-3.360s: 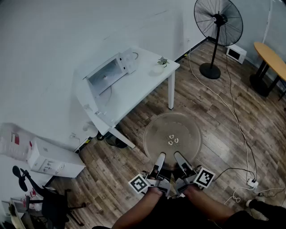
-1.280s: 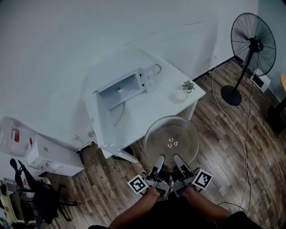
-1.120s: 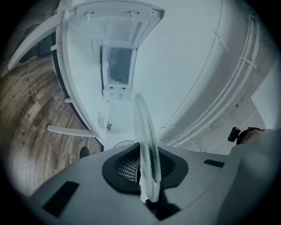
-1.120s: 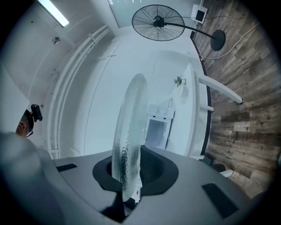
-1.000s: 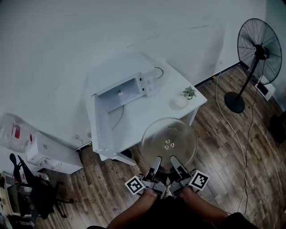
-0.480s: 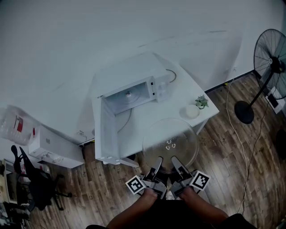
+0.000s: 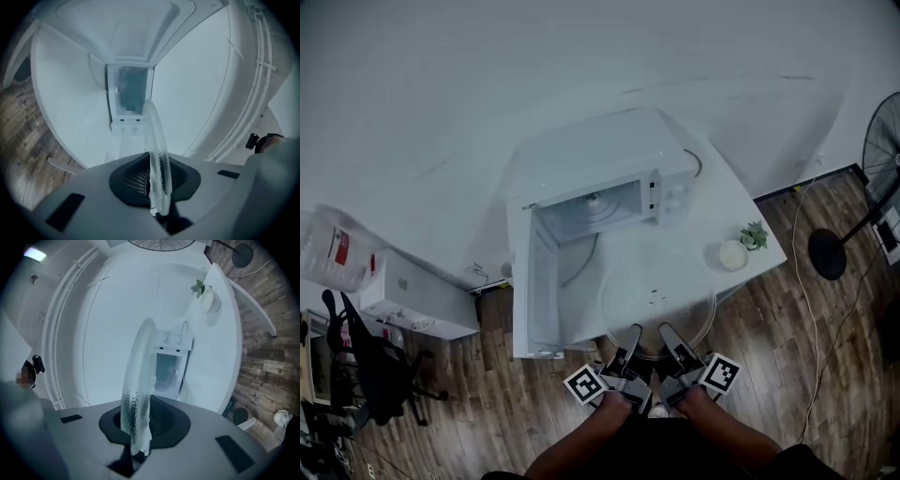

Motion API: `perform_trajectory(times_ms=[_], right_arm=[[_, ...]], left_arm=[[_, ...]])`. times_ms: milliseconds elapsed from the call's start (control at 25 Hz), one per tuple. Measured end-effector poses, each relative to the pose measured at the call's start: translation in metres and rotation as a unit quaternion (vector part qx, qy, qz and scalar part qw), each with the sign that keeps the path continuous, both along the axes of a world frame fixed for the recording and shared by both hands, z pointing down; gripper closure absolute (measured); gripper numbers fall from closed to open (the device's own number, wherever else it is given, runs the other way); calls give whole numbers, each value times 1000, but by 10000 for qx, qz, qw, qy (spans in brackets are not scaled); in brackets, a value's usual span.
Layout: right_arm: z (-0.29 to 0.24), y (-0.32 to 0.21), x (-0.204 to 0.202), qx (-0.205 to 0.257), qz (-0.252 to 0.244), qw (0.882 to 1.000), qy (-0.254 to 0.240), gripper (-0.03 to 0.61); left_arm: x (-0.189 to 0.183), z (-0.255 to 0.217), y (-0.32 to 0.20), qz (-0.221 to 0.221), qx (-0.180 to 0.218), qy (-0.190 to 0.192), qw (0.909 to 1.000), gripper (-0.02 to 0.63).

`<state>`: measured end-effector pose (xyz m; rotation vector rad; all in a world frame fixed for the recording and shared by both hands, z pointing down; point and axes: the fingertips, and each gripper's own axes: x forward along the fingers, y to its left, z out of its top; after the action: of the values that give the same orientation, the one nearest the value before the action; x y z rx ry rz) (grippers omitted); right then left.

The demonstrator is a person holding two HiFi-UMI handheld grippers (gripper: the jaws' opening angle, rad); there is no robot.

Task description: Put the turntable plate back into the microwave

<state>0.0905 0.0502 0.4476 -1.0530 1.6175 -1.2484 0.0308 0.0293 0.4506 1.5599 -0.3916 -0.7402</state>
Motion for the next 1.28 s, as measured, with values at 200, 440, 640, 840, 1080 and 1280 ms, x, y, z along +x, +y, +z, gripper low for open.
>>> perform_trajectory(times_ms=[200, 440, 640, 840, 1080, 1280], right_arm=[[7, -40, -11, -127, -158, 9998, -17, 520], [15, -80, -12, -204, -271, 9994, 18, 518], [20, -114, -15, -206, -505, 9984, 112, 518], [33, -150, -10, -318, -788, 9963, 119, 517], [42, -186, -9, -426, -1260, 9911, 68, 521], [51, -215, -10, -496, -1604, 9857, 143, 522]], left_arm=[[-10, 6, -38, -143, -144, 9, 9998, 558], [-12, 13, -77, -283, -235, -106, 9993, 558], [-15, 19, -106, -547, -314, -57, 9980, 560], [-11, 31, -139, -848, -387, -175, 9955, 560], [-11, 40, -169, -1335, -486, -144, 9897, 561], [-12, 48, -194, -1697, -476, -131, 9843, 561]])
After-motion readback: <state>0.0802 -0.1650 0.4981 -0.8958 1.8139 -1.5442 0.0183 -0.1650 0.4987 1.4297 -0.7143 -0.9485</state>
